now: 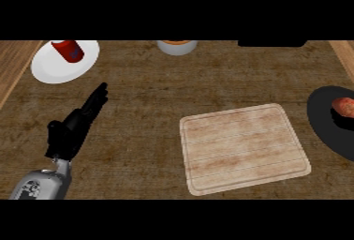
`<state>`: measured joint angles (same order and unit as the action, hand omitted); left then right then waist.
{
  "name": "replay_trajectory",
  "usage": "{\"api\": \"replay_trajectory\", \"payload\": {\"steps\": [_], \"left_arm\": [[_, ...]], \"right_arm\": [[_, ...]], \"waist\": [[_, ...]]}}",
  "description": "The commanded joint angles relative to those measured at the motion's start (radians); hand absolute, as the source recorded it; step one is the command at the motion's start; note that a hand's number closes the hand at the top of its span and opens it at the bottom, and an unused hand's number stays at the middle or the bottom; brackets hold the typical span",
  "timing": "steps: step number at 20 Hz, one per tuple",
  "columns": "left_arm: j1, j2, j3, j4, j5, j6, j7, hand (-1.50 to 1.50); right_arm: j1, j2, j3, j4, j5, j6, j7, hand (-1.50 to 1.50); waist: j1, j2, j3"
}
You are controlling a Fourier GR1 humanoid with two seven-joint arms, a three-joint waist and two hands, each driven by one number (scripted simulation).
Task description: Pick the squash from the cutting board and place it in the pan
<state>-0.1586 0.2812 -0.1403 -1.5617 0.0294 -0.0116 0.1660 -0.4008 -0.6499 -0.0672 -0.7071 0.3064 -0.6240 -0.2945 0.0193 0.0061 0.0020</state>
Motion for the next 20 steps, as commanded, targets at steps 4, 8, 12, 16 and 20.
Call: {"api": "replay_trajectory", "payload": {"steps": [4,8,12,16,20], "left_arm": [[0.007,-0.025,-0.013,-0.046,-0.030,-0.003,0.037,0.00],[-0.067,-0.003,0.023,-0.006,-0.005,-0.019,0.050,0.00],[-0.023,-0.019,-0.010,-0.020,-0.029,-0.022,0.015,0.00],[-0.074,-0.020,0.012,-0.021,-0.009,-0.022,0.067,0.00],[-0.025,-0.013,0.022,-0.035,0.010,-0.037,0.048,0.00]], "right_arm": [[-0.138,0.002,-0.116,0.364,-0.018,-0.014,-0.285,1.50],[-0.184,-0.054,-0.045,0.472,0.032,0.187,0.038,-1.50],[-0.235,-0.087,-0.100,0.517,-0.009,0.263,-0.074,-1.50],[-0.228,-0.028,-0.190,0.502,-0.100,0.255,-0.183,-1.50],[-0.248,-0.044,-0.315,0.479,-0.226,0.331,-0.272,-1.50]], "waist": [[0.010,0.004,0.002],[0.033,0.017,0.003],[0.040,0.017,0.006],[0.029,0.018,0.008],[0.029,0.014,0.009]]}}
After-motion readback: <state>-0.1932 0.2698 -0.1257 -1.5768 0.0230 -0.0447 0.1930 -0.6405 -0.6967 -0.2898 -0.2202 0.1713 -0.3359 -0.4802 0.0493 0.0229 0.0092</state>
